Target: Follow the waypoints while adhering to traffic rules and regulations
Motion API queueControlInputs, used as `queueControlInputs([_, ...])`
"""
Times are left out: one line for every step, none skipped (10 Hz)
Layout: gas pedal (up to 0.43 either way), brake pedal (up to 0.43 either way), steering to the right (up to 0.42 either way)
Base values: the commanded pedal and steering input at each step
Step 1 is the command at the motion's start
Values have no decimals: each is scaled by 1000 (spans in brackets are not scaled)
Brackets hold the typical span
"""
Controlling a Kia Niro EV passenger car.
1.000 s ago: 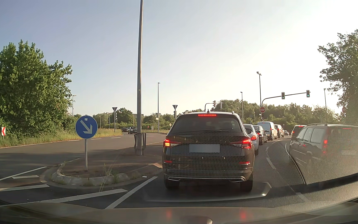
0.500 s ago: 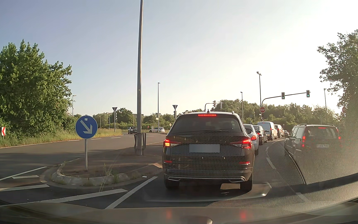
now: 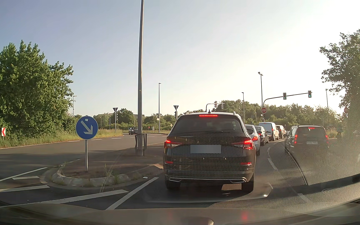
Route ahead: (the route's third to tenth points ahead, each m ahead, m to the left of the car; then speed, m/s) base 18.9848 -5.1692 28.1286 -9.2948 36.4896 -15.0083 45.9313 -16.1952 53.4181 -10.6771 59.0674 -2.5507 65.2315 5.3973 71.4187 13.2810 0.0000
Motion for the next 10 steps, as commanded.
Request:
queueControlInputs([0,439,52])
queueControlInputs([0,439,52])
queueControlInputs([0,439,52])
queueControlInputs([0,439,52])
queueControlInputs([0,439,52])
queueControlInputs([0,439,52])
queueControlInputs([0,439,52])
queueControlInputs([0,439,52])
queueControlInputs([0,439,52])
queueControlInputs([0,445,52])
